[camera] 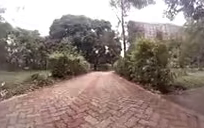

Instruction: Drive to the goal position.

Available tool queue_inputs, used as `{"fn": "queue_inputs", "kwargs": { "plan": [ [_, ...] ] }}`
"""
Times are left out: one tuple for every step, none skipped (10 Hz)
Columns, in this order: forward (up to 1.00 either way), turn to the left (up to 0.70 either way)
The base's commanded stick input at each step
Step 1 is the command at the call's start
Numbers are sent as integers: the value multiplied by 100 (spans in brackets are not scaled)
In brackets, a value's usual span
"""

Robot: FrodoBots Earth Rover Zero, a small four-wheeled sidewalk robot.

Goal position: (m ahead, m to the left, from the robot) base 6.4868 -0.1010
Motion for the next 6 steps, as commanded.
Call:
{"fn": "queue_inputs", "kwargs": {
  "plan": [
    [70, 0],
    [70, 0],
    [70, 0],
    [70, 0],
    [70, 0],
    [70, 0]
  ]
}}
